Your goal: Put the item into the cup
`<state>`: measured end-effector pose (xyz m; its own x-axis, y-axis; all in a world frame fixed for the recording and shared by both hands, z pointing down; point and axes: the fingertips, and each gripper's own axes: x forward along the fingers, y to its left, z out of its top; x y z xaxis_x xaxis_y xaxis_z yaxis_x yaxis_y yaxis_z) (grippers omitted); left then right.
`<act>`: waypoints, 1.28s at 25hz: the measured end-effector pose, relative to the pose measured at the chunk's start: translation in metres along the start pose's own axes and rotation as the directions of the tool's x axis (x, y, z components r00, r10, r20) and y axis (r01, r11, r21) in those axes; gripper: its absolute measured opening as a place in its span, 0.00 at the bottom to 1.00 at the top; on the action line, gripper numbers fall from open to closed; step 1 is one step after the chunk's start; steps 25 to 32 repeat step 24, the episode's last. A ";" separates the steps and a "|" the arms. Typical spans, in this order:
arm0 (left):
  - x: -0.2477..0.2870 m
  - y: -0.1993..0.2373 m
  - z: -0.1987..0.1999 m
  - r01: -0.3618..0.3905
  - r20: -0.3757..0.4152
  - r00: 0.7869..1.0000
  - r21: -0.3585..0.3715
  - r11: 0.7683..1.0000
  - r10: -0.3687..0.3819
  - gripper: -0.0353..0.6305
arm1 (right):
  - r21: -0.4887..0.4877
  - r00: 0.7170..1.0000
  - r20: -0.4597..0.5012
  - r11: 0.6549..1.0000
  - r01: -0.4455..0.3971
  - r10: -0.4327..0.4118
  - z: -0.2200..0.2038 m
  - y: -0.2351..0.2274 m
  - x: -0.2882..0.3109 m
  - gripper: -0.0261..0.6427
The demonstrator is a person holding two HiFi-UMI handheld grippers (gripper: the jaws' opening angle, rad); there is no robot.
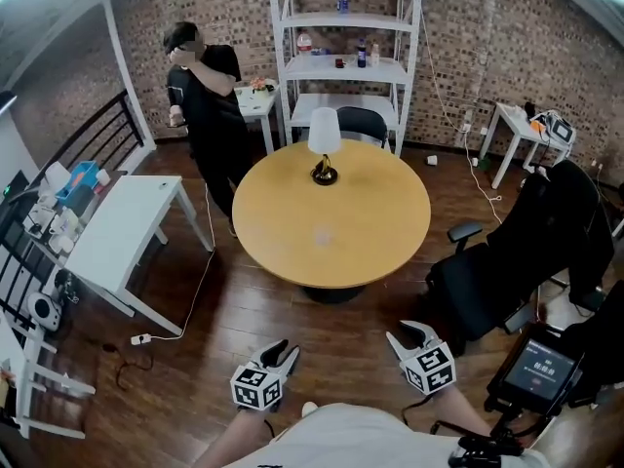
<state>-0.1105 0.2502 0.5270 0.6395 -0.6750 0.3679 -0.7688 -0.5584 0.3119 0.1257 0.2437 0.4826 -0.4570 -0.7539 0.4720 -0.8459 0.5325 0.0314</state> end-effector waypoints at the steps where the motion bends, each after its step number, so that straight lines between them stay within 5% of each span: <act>1: 0.002 0.000 0.000 0.002 -0.007 1.000 -0.005 1.000 -0.002 0.22 | 0.011 1.000 -0.005 1.000 0.012 -0.012 -0.003 -0.001 -0.001 0.21; 16: -0.023 -0.028 -0.019 -0.054 -0.025 0.998 0.005 0.999 0.054 0.22 | 0.020 0.999 -0.041 1.000 -0.013 0.014 -0.041 0.001 -0.022 0.19; 32: -0.041 -0.026 -0.023 -0.081 -0.017 0.997 0.008 0.997 0.082 0.22 | 0.000 0.998 -0.035 0.999 -0.043 0.043 -0.035 0.014 -0.013 0.19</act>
